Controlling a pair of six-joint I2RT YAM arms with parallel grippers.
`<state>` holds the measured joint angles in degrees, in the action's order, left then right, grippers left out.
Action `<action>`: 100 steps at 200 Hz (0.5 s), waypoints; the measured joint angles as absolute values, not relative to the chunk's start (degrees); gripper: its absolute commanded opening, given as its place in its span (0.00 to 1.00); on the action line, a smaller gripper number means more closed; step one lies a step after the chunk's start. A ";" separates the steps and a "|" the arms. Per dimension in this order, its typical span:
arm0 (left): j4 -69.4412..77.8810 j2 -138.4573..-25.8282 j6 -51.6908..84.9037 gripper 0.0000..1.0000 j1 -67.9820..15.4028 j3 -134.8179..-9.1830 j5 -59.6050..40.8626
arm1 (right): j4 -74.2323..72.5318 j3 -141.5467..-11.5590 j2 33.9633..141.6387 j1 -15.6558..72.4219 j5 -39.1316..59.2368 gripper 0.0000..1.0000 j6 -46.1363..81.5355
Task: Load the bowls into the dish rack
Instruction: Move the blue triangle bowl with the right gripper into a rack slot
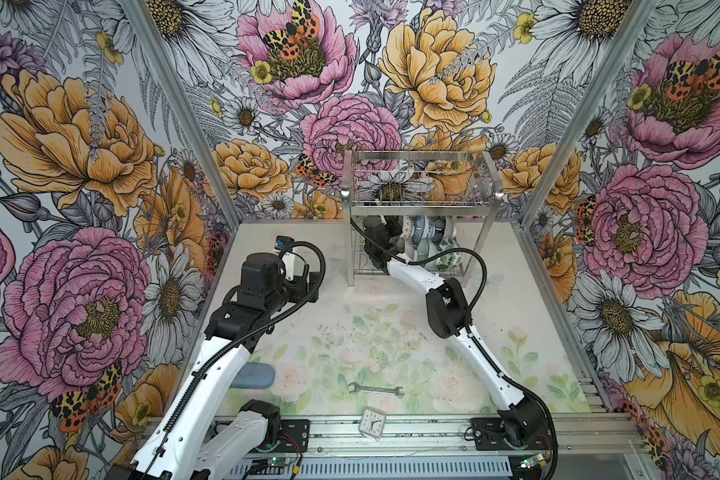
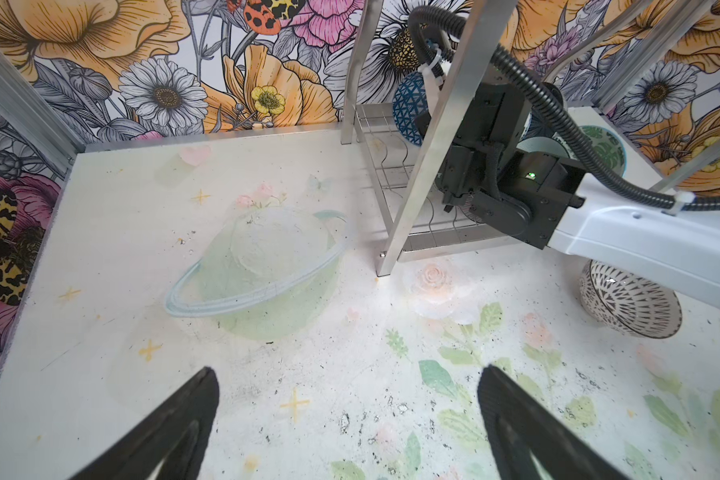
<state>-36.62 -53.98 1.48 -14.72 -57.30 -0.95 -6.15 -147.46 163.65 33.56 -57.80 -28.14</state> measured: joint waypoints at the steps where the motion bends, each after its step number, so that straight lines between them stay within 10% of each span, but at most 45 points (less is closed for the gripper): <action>1: -36.62 -53.98 1.48 0.99 -14.72 -57.30 -0.95 | -6.09 -147.46 163.65 33.56 -57.74 0.00 -28.14; 100: -36.62 -53.58 1.48 0.99 -14.72 -57.30 -0.95 | -5.54 -144.97 162.50 34.33 -56.71 0.20 -27.97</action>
